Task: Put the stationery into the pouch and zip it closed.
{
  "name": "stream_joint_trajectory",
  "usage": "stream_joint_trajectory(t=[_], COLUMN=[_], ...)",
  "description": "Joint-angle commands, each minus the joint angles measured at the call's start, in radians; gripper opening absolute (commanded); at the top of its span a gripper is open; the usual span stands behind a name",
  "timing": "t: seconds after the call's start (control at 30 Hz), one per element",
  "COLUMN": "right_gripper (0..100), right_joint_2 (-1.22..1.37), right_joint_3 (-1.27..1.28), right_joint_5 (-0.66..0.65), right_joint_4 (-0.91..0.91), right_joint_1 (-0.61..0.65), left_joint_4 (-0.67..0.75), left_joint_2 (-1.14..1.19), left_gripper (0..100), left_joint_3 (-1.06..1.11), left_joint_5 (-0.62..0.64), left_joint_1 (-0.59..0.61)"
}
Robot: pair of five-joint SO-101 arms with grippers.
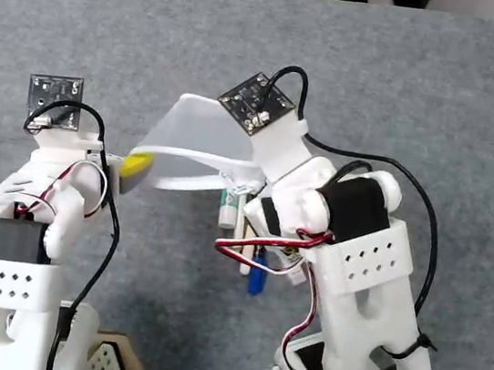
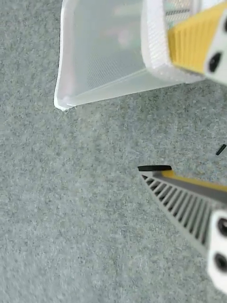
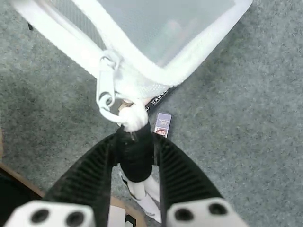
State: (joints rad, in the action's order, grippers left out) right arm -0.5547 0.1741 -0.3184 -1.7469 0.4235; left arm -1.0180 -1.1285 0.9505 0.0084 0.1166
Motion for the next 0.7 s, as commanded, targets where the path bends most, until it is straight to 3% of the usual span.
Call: stream_joint_trajectory(t=[0.0, 0.3, 0.47, 0.67], right_gripper=[1.2, 1.2, 1.2, 1.4], right_joint_2=[-0.031, -0.031, -0.031, -0.033], right_joint_3=[-0.048, -0.045, -0.05, -0.071], right_joint_5=[-0.003, -0.003, -0.003, -0.04], right_joint_4=[-0.008, -0.008, -0.005, 0.0], right_joint_1=[-0.005, -0.005, -0.005, -0.005], left_joint_4=[0.026, 0.02, 0.006, -0.167], left_joint_2=[-0.005, -0.008, -0.012, -0.012], left_gripper=[32, 3, 3, 3], left_joint_3=[-0.005, -0.012, -0.018, -0.165], left_joint_5=[-0.003, -0.002, -0.002, 0.084], left_joint_1=[-0.024, -0.028, -0.082, -0.165])
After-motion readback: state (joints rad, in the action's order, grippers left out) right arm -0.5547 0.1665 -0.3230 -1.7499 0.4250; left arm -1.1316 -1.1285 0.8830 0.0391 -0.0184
